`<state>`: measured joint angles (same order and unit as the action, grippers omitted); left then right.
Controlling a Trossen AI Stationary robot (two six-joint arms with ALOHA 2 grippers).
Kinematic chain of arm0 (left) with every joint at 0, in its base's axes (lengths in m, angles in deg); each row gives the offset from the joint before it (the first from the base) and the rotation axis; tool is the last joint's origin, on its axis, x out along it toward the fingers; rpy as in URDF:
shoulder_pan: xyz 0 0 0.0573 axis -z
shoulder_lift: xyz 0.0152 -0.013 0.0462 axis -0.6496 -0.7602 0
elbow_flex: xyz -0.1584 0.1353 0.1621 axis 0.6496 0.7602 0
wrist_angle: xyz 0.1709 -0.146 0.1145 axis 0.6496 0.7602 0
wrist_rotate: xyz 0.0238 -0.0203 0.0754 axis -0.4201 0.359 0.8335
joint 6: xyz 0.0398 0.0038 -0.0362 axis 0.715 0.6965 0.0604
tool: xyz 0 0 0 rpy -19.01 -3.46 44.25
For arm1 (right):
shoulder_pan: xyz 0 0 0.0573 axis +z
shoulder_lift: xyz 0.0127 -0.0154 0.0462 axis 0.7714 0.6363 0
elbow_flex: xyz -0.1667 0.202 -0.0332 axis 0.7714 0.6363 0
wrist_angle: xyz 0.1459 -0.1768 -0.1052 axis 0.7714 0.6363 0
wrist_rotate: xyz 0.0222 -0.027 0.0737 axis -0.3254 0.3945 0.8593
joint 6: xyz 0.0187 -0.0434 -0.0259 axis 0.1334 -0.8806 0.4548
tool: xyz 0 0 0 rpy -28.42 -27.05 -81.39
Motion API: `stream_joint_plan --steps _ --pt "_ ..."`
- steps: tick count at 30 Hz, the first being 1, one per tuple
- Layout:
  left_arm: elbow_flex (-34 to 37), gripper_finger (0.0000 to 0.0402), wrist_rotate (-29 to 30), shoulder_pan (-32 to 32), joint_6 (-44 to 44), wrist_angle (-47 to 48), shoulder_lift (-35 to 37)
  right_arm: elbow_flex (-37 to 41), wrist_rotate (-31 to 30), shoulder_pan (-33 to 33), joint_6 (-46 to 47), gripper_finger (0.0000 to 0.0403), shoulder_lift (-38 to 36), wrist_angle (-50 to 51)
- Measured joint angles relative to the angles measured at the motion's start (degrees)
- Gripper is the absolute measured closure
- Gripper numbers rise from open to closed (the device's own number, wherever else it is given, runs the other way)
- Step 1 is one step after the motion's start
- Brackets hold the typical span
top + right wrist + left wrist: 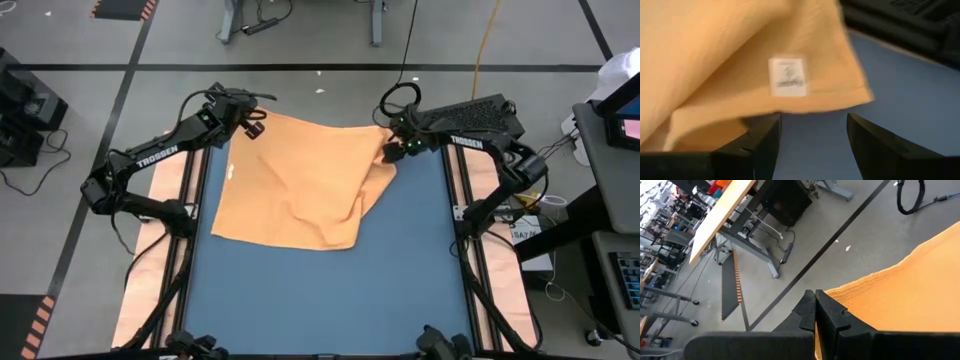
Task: Roll towel into tight, uniform cylinder
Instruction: Fold the orange microfiber cloth
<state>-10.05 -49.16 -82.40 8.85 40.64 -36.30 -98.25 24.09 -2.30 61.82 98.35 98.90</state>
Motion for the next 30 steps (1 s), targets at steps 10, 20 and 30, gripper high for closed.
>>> stream_joint_plan --steps 10,20,30 --pt "0.0 0.0400 -0.1 0.0 -0.3 0.6 0.0 -0.1 4.4 -1.6 0.4 0.0188 0.0 -0.3" --pt "0.0 0.0400 -0.1 0.0 -0.3 1.3 0.0 -0.1 5.5 -2.2 2.0 0.0188 0.7 1.8" --pt "0.0 0.0400 -0.5 0.4 -0.4 1.1 0.0 -1.4 -2.0 -0.2 1.1 0.0188 0.0 1.7"
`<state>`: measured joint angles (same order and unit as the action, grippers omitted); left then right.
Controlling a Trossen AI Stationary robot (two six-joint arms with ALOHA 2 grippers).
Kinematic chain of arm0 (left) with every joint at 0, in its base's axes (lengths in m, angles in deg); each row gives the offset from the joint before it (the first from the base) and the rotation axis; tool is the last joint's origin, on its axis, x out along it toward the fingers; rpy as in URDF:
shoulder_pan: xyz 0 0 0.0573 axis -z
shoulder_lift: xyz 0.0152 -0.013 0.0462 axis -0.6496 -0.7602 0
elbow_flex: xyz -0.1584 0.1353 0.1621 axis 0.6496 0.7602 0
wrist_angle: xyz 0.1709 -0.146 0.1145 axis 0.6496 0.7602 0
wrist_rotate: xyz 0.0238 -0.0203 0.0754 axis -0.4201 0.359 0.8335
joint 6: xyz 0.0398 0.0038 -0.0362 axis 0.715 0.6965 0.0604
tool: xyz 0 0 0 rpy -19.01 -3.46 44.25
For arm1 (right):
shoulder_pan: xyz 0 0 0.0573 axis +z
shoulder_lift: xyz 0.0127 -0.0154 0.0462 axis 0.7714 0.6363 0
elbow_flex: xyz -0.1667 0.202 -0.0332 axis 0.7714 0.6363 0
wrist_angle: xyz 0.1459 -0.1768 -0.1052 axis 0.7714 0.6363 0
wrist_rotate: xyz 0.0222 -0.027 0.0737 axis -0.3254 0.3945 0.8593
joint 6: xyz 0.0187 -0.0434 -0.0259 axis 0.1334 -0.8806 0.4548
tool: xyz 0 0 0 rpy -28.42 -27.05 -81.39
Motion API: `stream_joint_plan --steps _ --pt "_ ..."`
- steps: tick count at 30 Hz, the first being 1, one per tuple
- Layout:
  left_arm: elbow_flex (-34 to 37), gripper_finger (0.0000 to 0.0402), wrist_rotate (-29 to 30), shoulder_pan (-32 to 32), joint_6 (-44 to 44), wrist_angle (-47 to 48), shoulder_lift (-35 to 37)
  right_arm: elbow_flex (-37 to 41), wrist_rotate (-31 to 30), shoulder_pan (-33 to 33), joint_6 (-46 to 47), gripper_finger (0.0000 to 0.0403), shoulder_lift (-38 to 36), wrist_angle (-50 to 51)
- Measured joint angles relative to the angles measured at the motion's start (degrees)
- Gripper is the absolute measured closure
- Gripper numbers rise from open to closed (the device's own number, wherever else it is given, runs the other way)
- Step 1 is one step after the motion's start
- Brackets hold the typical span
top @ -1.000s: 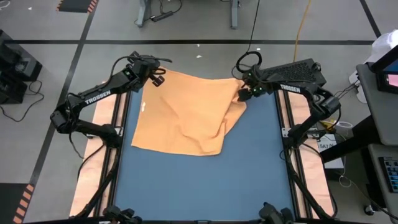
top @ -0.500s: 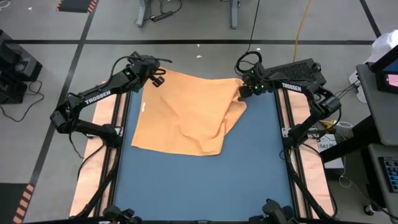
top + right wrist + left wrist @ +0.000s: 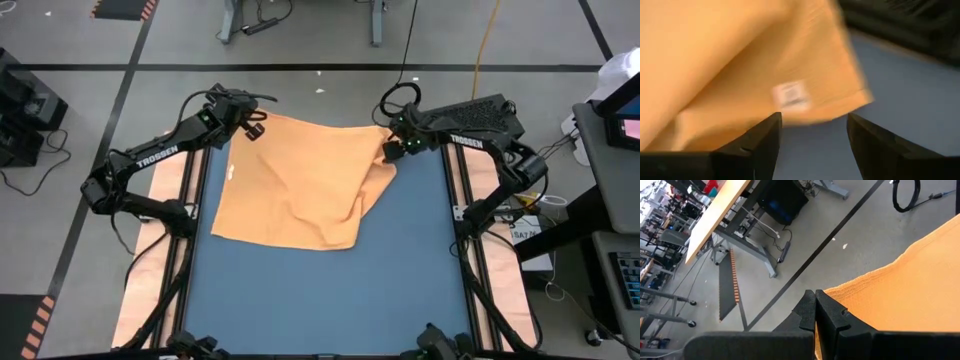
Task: Roll towel into tight, uniform cylinder
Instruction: Fold the orange microfiber cloth
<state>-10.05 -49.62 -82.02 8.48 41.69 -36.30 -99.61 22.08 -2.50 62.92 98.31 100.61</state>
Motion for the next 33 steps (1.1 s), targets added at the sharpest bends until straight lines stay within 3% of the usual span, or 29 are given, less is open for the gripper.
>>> stream_joint_plan --steps 5,10,22,33 --pt "0.0 0.0400 0.0 0.4 0.0 0.0 0.0 -0.1 -0.8 -2.5 -0.6 0.0188 0.8 -2.6" --pt "0.0 0.0400 0.0 1.1 0.0 0.1 0.0 -0.1 2.4 -4.8 -1.4 0.0188 3.7 -4.5" --pt "0.0 0.0400 0.0 2.2 0.0 0.1 0.0 -0.5 1.5 -4.2 -1.4 0.0190 6.0 -5.2" --pt "0.0 0.0400 -1.1 2.2 0.0 0.2 0.0 -0.8 -0.4 -2.1 0.0 0.0266 9.1 -3.9"
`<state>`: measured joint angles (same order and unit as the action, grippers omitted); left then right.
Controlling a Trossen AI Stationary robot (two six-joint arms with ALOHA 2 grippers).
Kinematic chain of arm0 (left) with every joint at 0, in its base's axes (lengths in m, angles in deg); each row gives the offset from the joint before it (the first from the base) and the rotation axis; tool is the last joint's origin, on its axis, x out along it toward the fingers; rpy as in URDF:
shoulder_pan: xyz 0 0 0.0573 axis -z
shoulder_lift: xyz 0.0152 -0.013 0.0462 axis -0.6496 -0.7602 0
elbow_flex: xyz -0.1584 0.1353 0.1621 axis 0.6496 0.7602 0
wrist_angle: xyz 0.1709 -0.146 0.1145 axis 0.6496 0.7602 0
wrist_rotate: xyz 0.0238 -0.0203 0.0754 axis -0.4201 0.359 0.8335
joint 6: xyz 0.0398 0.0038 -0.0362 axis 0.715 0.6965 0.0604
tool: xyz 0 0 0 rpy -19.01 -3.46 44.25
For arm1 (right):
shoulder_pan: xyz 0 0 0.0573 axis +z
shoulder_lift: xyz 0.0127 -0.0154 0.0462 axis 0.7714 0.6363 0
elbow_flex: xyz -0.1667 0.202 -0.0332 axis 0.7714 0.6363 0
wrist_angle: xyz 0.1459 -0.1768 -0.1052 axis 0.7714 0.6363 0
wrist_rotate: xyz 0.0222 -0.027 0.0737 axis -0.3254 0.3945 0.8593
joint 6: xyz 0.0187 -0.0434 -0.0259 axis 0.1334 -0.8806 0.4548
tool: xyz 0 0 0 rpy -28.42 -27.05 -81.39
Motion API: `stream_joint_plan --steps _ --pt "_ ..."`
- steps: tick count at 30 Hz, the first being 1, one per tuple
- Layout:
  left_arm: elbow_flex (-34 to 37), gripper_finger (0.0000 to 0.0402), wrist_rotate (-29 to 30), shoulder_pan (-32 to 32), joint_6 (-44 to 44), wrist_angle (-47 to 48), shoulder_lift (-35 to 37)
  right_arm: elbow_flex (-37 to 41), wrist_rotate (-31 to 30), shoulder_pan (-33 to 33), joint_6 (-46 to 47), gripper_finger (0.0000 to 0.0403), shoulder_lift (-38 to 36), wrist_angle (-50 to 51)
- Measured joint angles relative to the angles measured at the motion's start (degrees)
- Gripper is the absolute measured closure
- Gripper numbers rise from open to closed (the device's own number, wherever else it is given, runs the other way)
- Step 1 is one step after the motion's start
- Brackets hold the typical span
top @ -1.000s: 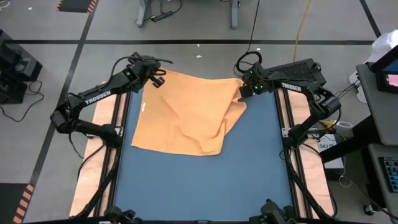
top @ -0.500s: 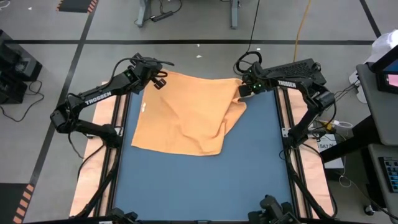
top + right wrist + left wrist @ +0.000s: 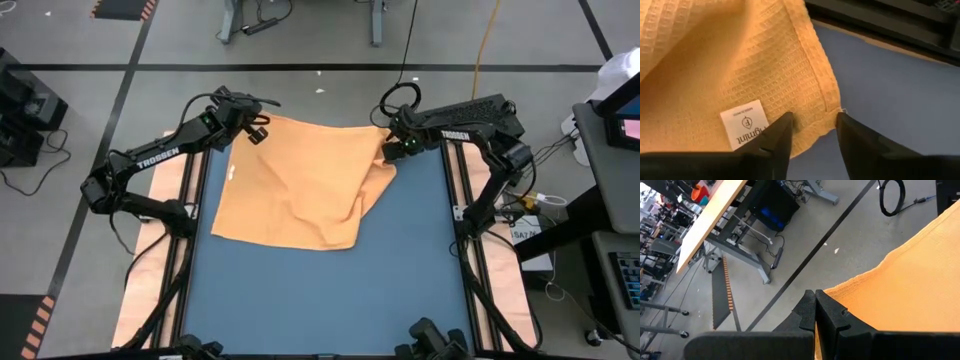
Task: Roll towel into tight, uniform cylinder
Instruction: Fold the orange microfiber cloth
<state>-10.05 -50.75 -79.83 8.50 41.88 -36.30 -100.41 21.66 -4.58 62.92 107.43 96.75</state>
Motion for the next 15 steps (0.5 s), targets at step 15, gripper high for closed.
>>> stream_joint_plan --steps 15 --pt "0.0 0.0400 -1.6 0.1 -0.1 1.4 0.0 -0.1 0.8 5.8 -2.5 0.0393 -1.2 7.9"
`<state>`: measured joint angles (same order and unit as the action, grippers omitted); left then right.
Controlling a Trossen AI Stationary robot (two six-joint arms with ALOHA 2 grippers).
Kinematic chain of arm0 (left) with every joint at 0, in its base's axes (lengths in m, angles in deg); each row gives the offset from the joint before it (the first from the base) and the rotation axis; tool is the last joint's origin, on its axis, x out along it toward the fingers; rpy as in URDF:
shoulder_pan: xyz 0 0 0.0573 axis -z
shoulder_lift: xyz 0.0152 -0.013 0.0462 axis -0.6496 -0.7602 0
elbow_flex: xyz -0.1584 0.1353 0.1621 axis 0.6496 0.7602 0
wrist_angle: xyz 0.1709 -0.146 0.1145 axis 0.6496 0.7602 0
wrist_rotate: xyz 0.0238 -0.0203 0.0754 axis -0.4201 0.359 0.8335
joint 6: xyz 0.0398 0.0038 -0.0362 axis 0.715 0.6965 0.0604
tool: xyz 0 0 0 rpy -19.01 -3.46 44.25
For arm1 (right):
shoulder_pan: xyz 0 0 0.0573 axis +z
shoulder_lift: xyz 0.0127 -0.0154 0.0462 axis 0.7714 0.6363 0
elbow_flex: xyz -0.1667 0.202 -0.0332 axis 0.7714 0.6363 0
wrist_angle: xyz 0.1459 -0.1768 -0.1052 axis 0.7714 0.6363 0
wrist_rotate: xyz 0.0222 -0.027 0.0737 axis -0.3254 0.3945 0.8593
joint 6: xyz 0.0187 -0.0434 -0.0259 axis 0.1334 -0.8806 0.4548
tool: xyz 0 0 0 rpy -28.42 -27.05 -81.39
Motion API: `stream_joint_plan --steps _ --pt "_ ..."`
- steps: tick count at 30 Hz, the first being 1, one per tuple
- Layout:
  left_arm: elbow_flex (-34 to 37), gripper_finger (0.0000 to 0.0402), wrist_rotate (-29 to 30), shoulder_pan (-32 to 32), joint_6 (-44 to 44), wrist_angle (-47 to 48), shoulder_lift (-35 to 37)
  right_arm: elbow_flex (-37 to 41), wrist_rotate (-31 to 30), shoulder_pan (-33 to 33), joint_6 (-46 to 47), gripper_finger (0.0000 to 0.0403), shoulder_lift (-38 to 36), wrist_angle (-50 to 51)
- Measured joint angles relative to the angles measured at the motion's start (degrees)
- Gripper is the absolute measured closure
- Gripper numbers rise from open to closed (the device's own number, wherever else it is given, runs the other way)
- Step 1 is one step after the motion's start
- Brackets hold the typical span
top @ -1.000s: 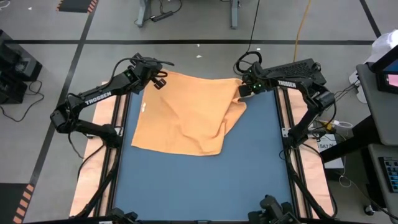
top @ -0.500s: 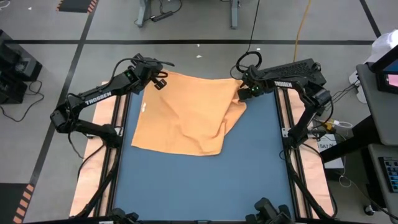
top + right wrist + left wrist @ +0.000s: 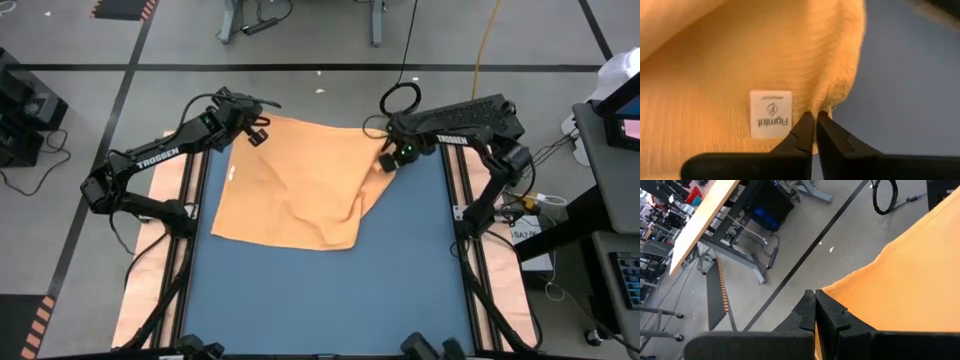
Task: Roll towel into tight, uniform cylinder
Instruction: Fold the orange microfiber cloth
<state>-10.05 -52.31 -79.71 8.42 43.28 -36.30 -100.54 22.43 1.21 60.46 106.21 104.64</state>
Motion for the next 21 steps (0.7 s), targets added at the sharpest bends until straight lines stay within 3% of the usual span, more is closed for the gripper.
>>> stream_joint_plan --steps 8,16,21 --pt "0.0 0.0400 -0.8 0.0 -0.6 0.5 0.0 0.1 -2.4 4.9 5.3 0.0383 -2.9 2.6" --pt "0.0 0.0400 -2.7 0.0 -1.4 0.5 0.0 0.1 -7.4 3.7 5.1 0.0254 -3.1 1.8" --pt "0.0 0.0400 -2.7 0.0 -1.4 0.5 0.0 0.0 -7.0 0.4 2.5 0.0186 -2.7 -2.1"
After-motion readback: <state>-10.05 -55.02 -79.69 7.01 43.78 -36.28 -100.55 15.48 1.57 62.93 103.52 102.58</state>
